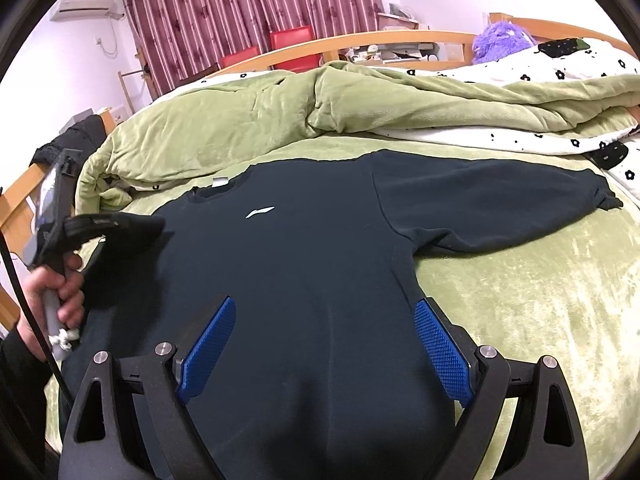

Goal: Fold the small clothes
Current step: 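Carry the held sleeve across the sweatshirt body and open the left gripper, then grasp the folded ribbed cuff with the right gripper and lift it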

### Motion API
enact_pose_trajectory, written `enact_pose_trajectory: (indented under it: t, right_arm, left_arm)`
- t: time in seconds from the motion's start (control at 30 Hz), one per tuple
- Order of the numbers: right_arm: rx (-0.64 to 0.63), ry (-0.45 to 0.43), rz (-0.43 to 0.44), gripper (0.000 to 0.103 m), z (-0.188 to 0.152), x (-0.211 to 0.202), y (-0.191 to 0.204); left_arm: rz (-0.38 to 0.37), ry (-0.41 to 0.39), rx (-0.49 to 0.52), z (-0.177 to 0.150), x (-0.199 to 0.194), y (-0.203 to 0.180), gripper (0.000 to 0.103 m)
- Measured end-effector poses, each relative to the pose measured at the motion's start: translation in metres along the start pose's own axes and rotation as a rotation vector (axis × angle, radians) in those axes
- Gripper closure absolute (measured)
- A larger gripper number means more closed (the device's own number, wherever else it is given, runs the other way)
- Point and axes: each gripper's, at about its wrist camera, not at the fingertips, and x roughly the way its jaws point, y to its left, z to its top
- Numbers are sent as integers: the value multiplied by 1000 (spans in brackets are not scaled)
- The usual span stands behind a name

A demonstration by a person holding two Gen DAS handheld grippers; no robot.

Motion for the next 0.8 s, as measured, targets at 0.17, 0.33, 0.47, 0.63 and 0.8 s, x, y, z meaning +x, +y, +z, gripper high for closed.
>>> enact_pose_trajectory:
  t: [0.17,0.33,0.47,0.63,0.8]
  right_arm:
    - [-18,-8,17,12,4,-5,13]
    - [-48,-20,25,12,7,-8,37]
    - [-70,-23,37,12,8,-6,60]
    - [-122,-18,39,14,3,-3,94]
    - [-191,-24,41,29,-5,-2,126]
  left_arm:
    - [-41,51,-30,-5,-4,-1,85]
    - [-26,1,-36,-9,-29,17,40]
    - [8,-60,-32,-15,-56,49,36]
    - [60,-89,-70,-23,-75,102,36]
    - [105,-87,-116,-37,-77,157,35]
